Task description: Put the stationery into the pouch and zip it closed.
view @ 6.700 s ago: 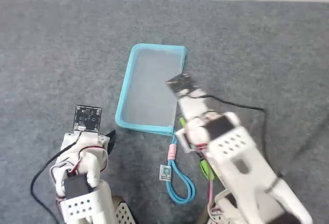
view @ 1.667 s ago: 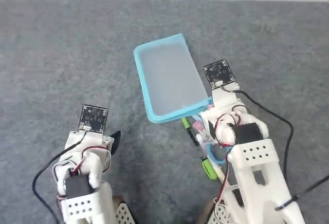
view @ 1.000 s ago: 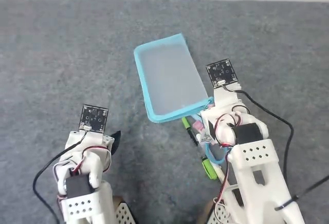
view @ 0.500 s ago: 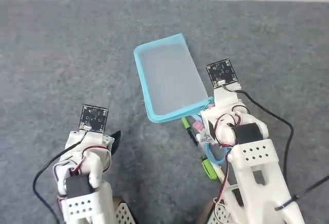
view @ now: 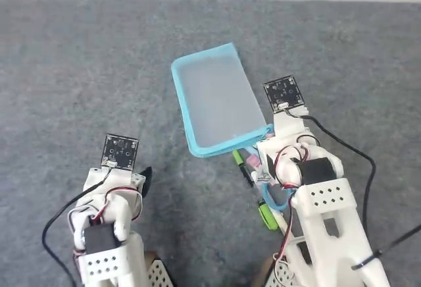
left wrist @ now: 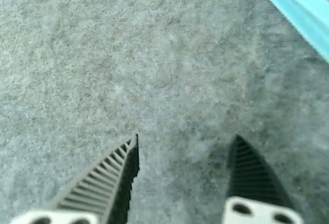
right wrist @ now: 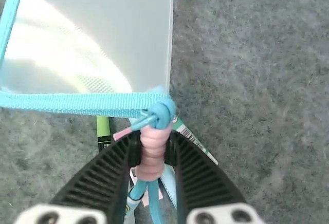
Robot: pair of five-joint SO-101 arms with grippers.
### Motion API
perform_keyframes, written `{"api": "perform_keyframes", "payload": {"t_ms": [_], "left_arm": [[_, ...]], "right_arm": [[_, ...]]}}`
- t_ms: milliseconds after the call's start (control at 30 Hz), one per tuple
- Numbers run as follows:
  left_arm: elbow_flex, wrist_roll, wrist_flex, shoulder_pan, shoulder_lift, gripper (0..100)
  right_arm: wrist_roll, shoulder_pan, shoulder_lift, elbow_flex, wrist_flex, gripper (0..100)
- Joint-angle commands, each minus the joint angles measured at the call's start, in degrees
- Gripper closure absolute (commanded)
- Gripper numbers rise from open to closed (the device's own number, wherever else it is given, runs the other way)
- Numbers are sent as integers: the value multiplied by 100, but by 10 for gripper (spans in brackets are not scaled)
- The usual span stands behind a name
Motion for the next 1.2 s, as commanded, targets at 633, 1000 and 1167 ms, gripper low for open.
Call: {"api": "perform_keyframes", "payload": {"t_ms": [633, 1000, 1167], "left_arm": [[-40, -35, -9, -9, -132, 782], [-40, -44, -26, -9, -132, 782], [-40, -44, -396, -255, -132, 783]], "right_arm": [[-70, -13, -207, -53, -84, 991], [-70, -40, -207, -9, -101, 991], [-62, -40, -207, -9, -84, 991]]}}
